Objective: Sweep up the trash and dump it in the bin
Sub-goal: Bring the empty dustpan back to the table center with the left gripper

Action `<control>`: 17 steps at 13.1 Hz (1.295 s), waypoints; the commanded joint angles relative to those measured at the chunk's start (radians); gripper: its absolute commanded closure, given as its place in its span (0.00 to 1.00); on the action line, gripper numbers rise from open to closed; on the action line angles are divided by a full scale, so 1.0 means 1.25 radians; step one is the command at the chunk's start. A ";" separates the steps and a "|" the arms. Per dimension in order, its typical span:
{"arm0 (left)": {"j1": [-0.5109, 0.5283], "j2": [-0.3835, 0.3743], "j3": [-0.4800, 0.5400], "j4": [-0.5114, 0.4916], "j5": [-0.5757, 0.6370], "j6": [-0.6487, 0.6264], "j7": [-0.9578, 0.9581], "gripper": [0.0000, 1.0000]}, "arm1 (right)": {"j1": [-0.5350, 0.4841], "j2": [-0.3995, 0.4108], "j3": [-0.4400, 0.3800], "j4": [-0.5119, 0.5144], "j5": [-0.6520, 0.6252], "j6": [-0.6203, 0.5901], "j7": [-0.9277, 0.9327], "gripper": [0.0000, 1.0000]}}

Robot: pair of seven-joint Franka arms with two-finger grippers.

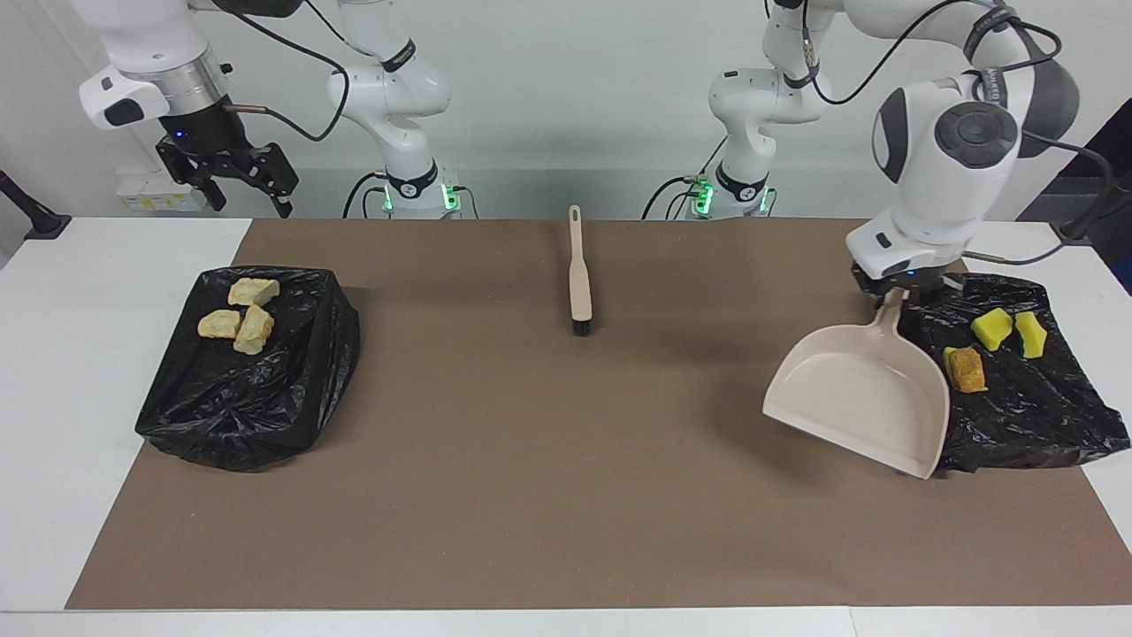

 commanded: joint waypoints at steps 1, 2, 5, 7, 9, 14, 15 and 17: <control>-0.077 -0.027 0.013 -0.020 -0.060 0.007 -0.166 1.00 | 0.010 -0.006 -0.009 -0.010 0.017 0.020 -0.025 0.00; -0.109 -0.027 0.013 -0.015 -0.063 0.007 -0.236 1.00 | 0.010 -0.006 -0.009 -0.010 0.017 0.020 -0.025 0.00; -0.186 -0.032 0.013 -0.013 -0.092 0.008 -0.354 1.00 | 0.011 -0.006 0.002 -0.009 0.012 0.020 -0.026 0.00; -0.216 -0.027 0.006 -0.013 -0.153 0.030 -0.418 1.00 | 0.010 -0.008 0.009 0.001 0.012 0.020 -0.025 0.00; -0.243 -0.016 0.000 -0.009 -0.161 0.052 -0.449 1.00 | 0.010 -0.010 0.037 0.000 0.003 0.032 -0.035 0.00; -0.295 0.092 -0.005 0.012 -0.181 0.100 -0.481 1.00 | 0.010 -0.019 0.037 -0.009 0.004 0.033 -0.039 0.00; -0.296 0.107 -0.006 0.010 -0.187 0.121 -0.481 1.00 | 0.010 -0.019 0.037 -0.006 0.009 0.029 -0.040 0.00; -0.313 0.141 -0.010 0.010 -0.189 0.161 -0.483 1.00 | 0.008 -0.019 0.036 -0.006 0.009 0.024 -0.040 0.00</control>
